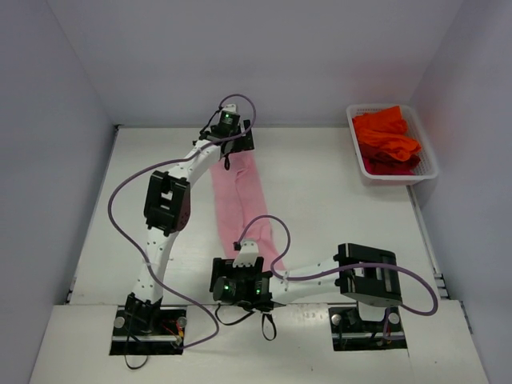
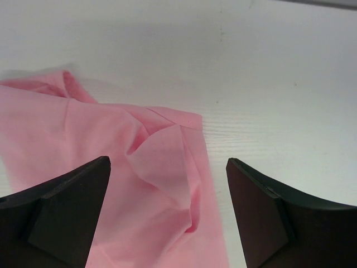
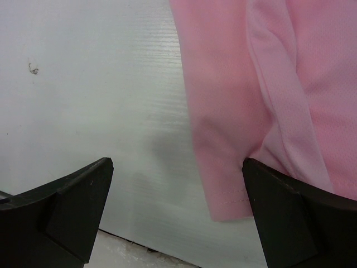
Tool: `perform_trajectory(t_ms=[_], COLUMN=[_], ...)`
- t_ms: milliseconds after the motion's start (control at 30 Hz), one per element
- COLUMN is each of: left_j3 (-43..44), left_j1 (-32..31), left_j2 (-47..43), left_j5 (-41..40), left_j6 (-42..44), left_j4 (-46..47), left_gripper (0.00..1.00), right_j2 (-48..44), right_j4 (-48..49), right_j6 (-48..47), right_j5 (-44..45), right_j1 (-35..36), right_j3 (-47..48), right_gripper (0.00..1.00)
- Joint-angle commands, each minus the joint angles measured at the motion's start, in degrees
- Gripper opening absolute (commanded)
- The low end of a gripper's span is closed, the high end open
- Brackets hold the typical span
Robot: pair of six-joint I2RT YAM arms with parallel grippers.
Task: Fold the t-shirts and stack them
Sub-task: Fold the tshirt
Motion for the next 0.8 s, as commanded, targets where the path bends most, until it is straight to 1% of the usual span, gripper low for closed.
perform_trajectory(t_ms=[0,200,333,467,633,767], left_j3=[-0.7,-4.1,-6.9,-7.8,-7.7,-8.7], left_j1=[0.3,0.5,0.6,0.5,0.5,0.2], left_j2=[-9.3,-12.5,-14.0,-14.6,-13.3,-12.2], left_j5=[-2.9,-7.0,-7.3,-7.0,-6.1,-5.0], left_j6=[2.0,2.6,1.2,0.4,-0.2,-2.1], left_j4=[0.6,-1.5,-1.3,-0.1,-0.4,0.4], left_gripper=[0.81,0.81,0.81,0.82,0.81,0.81], right_j2=[-0.4,-2.7,-5.4,-7.3,-11.0,-12.0], right_j4=[-8.0,-9.9,-12.6,-18.9,-19.5,-19.7], right_j6=[3.2,3.2,2.2,1.5,1.0,0.0], right_j5=[-3.5,-1.7,0.2,2.6,3.3,3.9], right_j1=[1.0,0.9,0.9,0.7,-0.2,-0.5], right_j3=[-1.7,-2.0,-1.0,1.3,1.1,1.5], right_gripper=[1.0,1.0,1.0,1.0,1.0,1.0])
